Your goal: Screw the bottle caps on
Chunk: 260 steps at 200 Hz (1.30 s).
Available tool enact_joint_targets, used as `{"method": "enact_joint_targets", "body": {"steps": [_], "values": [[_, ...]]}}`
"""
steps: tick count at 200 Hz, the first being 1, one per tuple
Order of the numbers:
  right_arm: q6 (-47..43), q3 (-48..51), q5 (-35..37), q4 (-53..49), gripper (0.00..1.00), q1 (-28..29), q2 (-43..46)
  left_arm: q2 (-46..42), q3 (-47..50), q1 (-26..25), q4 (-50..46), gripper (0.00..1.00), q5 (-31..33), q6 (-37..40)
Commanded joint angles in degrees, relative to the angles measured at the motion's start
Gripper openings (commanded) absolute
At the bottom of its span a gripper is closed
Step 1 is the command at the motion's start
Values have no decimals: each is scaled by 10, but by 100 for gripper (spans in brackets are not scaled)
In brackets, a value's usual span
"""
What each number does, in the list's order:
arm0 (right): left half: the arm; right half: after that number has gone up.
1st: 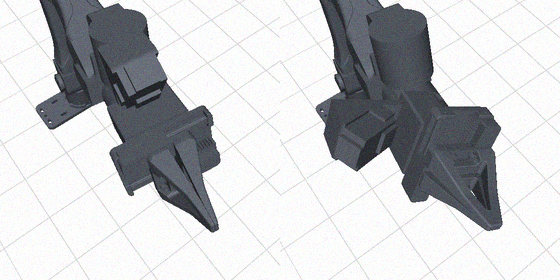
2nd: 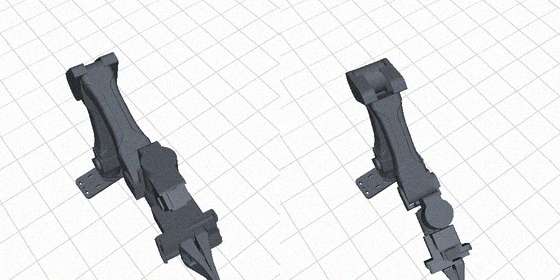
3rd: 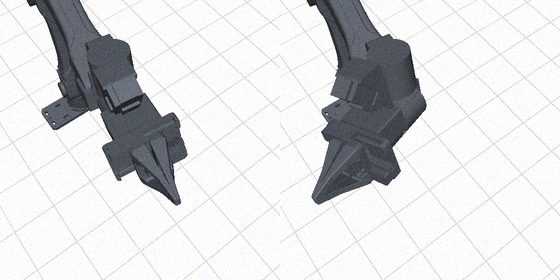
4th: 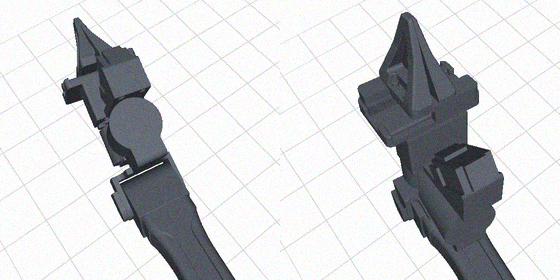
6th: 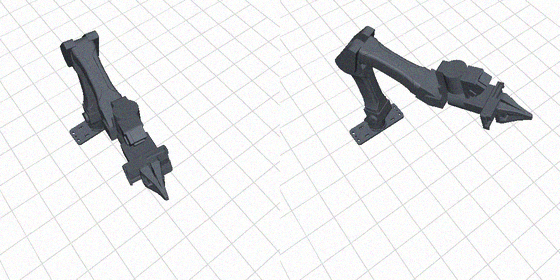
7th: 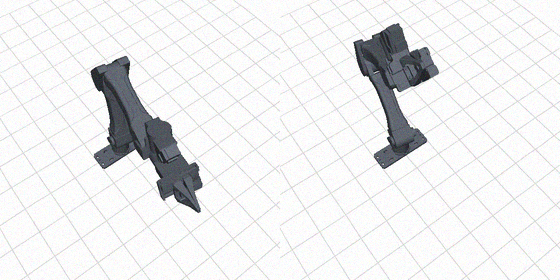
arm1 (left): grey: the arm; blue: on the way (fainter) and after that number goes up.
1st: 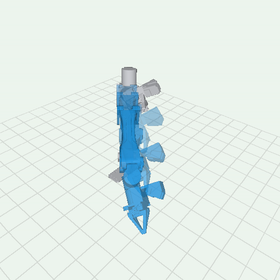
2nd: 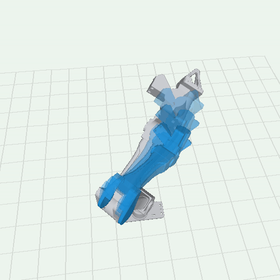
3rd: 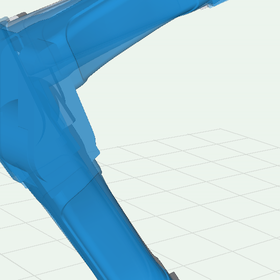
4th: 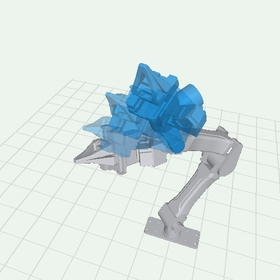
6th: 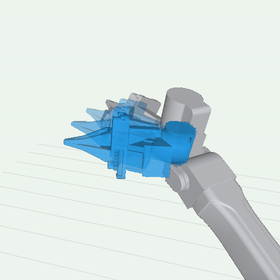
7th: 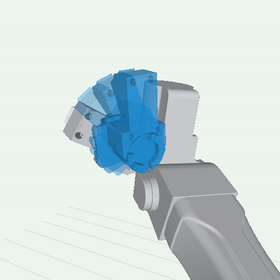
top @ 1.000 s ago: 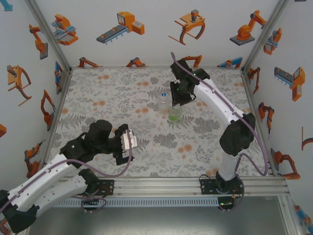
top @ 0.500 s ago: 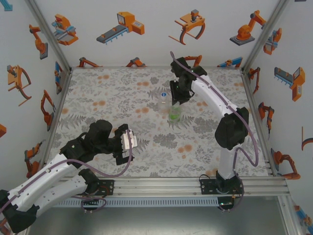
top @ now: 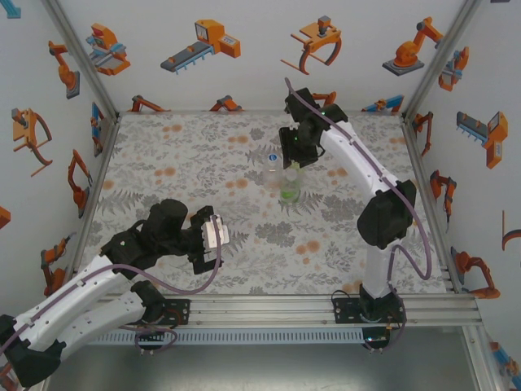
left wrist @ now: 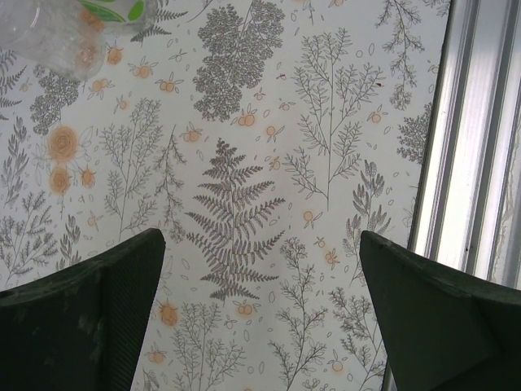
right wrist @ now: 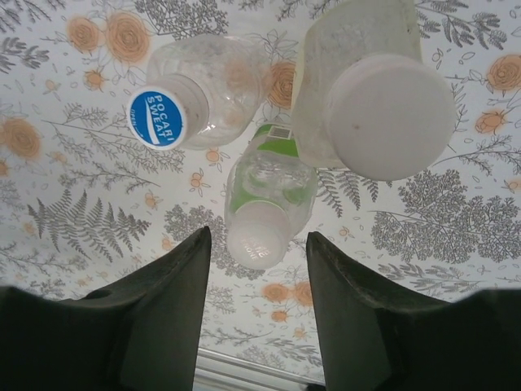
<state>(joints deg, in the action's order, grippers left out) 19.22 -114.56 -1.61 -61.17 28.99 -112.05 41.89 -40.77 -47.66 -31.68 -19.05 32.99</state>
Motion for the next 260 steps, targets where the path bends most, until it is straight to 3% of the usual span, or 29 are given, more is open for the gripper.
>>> {"method": "enact_joint_targets", "body": {"steps": [1,53,90,106,130,160,213,260], "values": [[-12,-19,13,-35,50,-4,16,2,-14,-2,4,97,0,-7],[-27,30,60,-36,53,-19,102,21,-14,1,41,97,81,-64],[-41,163,85,25,69,-67,197,48,18,14,137,97,222,-148],[-65,245,96,79,74,-93,239,54,50,36,190,97,293,-180],[-109,388,132,195,84,-127,300,65,88,96,247,97,351,-208],[-135,562,147,368,96,-180,362,91,127,145,327,97,424,-185],[-136,724,142,568,99,-262,372,191,223,265,547,97,369,-189],[-165,891,123,903,99,-266,352,292,226,342,665,97,276,-213]]}}
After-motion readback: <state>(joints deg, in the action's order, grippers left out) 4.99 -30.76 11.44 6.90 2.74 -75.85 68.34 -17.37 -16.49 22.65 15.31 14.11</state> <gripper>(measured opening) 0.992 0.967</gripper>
